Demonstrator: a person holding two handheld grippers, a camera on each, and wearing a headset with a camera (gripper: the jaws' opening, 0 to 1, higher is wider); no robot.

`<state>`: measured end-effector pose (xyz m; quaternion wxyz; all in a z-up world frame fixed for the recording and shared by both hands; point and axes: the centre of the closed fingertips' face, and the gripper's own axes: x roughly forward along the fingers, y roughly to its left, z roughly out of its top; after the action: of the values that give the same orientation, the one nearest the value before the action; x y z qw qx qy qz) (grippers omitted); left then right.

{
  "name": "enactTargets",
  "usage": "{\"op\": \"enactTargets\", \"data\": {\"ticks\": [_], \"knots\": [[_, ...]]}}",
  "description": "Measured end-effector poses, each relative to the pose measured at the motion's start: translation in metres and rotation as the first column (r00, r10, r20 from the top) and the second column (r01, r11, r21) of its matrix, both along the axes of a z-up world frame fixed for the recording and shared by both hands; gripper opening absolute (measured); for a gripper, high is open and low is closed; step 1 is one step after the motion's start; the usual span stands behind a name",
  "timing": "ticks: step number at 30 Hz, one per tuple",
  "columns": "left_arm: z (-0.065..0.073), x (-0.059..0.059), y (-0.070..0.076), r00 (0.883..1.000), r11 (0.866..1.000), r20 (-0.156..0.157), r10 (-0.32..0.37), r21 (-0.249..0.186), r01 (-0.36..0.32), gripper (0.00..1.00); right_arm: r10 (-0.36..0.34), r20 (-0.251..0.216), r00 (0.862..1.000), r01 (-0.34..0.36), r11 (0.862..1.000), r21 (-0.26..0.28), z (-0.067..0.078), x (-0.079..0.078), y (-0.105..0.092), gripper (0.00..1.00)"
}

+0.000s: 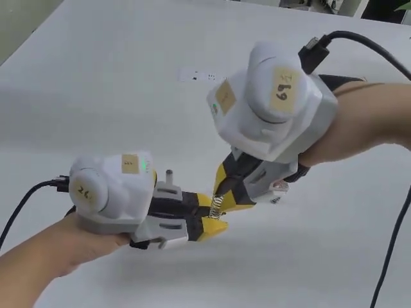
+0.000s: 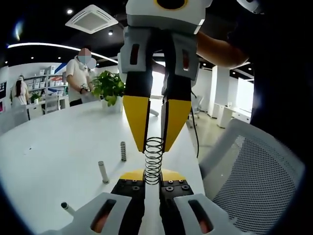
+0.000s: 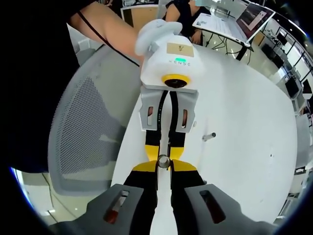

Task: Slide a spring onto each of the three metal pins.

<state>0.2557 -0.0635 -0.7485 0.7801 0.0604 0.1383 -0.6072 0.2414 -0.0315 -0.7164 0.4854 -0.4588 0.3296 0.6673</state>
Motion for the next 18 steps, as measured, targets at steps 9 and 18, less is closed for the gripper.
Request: {"op": "enactTargets", "data": {"ticks": [9,18], "knots": [[-0.006,0.0,0.0,1.0,1.0,0.0,-0.002,0.01,0.002,0.02,-0.006,0.009,1.0,0.006,1.0,-0.001,-0.006,0.001,-0.001,0.06],[-0.019,-0.003,0.0,1.0,1.0,-0.003,-0.009,0.03,0.009,0.02,0.008,0.02,1.0,-0.009,1.0,0.005,-0.019,-0.001,0.0,0.06]]}}
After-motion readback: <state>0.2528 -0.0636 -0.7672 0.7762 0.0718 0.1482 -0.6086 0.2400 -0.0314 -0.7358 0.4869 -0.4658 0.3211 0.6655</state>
